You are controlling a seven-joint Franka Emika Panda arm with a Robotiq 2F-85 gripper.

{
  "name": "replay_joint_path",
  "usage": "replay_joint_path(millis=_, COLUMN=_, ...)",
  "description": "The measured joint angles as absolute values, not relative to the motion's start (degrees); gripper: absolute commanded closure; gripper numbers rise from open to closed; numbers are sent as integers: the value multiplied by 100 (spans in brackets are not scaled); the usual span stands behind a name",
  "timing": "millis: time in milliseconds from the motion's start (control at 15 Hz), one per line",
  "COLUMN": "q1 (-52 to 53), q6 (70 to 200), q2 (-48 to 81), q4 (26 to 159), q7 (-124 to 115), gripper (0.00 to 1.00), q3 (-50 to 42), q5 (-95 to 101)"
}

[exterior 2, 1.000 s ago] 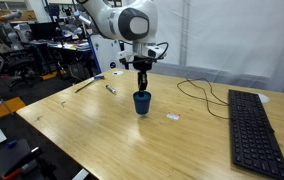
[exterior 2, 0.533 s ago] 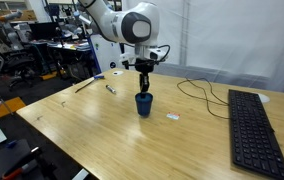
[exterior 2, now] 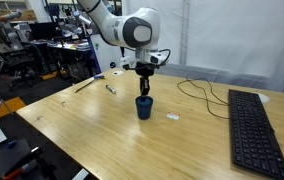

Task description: Move the cup to the right

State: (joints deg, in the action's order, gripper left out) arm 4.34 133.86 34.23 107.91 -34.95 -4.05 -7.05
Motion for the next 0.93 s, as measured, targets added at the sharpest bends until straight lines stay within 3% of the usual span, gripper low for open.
replay_joint_path(millis=600, q1=539, q6=13373, q2=3363, q4=10695, q7=-3592, gripper=2, q3=-400, q5=-708)
replay_joint_path(millis=933, q1=668, q6=13005, q2=2968, q4=10690, q7=-3739, gripper=0, q3=-390, q5=-708)
